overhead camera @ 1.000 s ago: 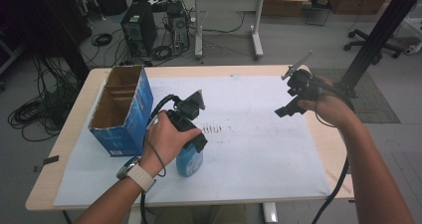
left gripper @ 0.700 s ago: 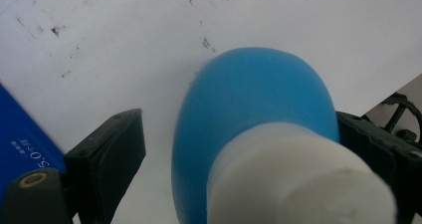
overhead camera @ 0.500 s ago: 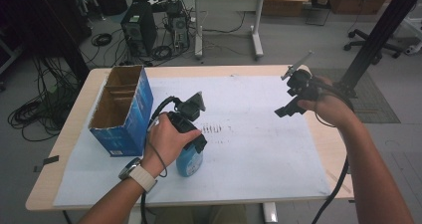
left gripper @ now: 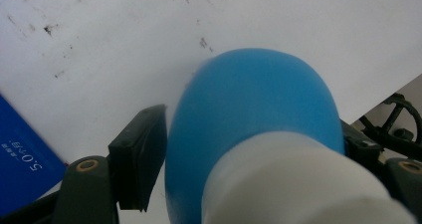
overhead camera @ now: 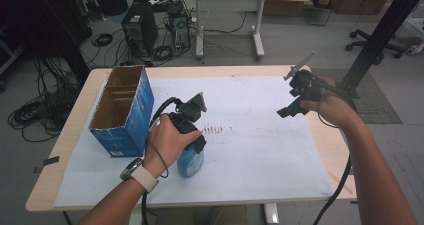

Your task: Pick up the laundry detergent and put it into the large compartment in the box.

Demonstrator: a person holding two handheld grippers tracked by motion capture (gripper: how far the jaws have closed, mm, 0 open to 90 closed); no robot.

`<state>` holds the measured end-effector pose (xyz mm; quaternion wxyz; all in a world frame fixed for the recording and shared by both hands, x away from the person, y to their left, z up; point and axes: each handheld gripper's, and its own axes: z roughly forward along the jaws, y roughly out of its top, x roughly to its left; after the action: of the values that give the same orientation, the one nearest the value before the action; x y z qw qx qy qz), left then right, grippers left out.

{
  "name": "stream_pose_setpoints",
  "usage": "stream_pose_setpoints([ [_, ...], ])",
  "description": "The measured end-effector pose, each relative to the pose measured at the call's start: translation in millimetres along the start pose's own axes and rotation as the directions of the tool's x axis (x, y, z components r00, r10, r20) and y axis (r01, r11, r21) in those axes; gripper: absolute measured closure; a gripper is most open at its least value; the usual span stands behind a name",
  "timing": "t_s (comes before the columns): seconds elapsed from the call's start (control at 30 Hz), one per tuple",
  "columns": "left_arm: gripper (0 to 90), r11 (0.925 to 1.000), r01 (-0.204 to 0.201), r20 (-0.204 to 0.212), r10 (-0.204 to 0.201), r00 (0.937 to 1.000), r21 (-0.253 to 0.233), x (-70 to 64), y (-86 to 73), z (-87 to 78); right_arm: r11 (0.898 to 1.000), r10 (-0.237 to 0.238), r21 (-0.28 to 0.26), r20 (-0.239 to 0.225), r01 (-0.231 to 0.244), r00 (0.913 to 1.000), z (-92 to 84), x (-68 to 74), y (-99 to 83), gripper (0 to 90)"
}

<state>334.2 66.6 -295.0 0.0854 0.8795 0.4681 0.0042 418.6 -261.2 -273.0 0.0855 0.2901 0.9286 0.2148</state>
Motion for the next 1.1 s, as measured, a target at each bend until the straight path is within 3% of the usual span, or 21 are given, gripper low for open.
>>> stream_pose_setpoints([
  [0.27, 36.1, 1.0, -0.005, 0.015, 0.005, 0.9999, -0.002, -1.3, 0.5, -0.6, 1.0, -0.001, 0.0, -0.001, 0.001, 1.0, 0.4, 0.6, 0.2, 5.3],
  [1.1, 37.0, 1.0, 0.0, 0.017, 0.0, 0.9999, 0.005, 1.6, 0.5, -12.8, 1.0, 0.003, -0.001, 0.0, -0.003, 1.0, -1.0, 0.5, -0.9, 5.4],
])
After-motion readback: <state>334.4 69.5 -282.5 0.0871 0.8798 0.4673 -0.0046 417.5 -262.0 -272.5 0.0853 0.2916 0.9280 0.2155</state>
